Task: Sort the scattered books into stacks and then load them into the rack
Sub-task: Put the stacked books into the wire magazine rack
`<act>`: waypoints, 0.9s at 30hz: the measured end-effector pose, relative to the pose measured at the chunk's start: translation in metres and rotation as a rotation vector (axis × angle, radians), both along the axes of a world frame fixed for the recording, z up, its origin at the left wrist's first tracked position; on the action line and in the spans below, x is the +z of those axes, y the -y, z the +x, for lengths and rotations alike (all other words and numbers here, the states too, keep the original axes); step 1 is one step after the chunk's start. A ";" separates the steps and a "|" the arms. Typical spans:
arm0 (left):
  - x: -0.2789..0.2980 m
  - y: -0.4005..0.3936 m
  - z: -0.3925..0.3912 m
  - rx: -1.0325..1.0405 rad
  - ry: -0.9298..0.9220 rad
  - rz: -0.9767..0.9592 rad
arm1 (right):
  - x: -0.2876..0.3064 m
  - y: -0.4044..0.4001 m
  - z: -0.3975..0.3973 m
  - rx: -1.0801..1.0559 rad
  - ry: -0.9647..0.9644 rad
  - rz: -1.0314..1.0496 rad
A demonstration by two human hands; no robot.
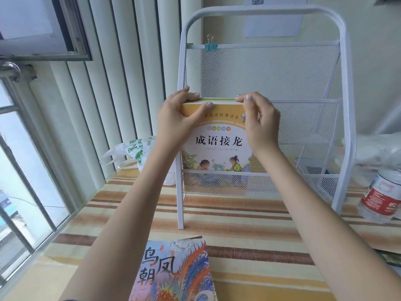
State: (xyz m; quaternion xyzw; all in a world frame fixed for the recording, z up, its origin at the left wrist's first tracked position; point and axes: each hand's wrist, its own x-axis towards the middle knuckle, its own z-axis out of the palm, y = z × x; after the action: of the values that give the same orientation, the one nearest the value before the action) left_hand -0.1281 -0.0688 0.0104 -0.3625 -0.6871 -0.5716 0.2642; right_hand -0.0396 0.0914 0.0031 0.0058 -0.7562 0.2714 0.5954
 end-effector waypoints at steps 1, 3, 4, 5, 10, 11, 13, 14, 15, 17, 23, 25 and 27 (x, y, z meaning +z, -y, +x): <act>0.001 0.001 0.002 0.007 -0.009 -0.020 | 0.003 0.001 0.002 0.088 0.045 -0.064; -0.003 0.005 0.008 -0.008 -0.006 -0.038 | 0.003 0.001 0.017 0.195 0.120 -0.130; -0.011 0.008 0.010 -0.032 0.027 -0.007 | -0.005 -0.003 0.029 0.145 0.107 -0.110; -0.024 0.012 0.010 -0.053 0.086 0.034 | -0.018 -0.009 0.042 0.026 0.076 -0.053; -0.072 0.015 0.029 -0.057 0.490 0.007 | -0.081 -0.019 0.083 -0.642 0.733 0.256; -0.074 0.013 0.029 -0.029 0.538 0.001 | -0.084 -0.018 0.081 -0.684 0.818 0.286; -0.071 0.012 0.031 0.008 0.524 -0.012 | -0.082 -0.015 0.077 -0.703 0.826 0.300; -0.069 0.013 0.034 0.017 0.490 -0.021 | -0.080 -0.013 0.077 -0.702 0.814 0.302; -0.071 0.012 0.032 0.029 0.465 -0.037 | -0.078 -0.011 0.078 -0.702 0.815 0.302; -0.073 0.013 0.034 0.044 0.472 -0.065 | -0.077 -0.011 0.080 -0.707 0.847 0.305; -0.073 0.021 0.045 0.074 0.461 -0.065 | -0.079 -0.007 0.087 -0.729 0.787 0.269; -0.074 0.021 0.048 0.067 0.429 -0.058 | -0.081 -0.005 0.089 -0.748 0.783 0.281; -0.073 0.021 0.050 0.080 0.406 -0.050 | -0.081 -0.003 0.091 -0.750 0.781 0.282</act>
State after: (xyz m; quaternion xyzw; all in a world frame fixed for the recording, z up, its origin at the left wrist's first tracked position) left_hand -0.0780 -0.0894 -0.0622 -0.2189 -0.7539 -0.6048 0.1337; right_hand 0.0512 0.0946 -0.0782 -0.2849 -0.8999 -0.0807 0.3202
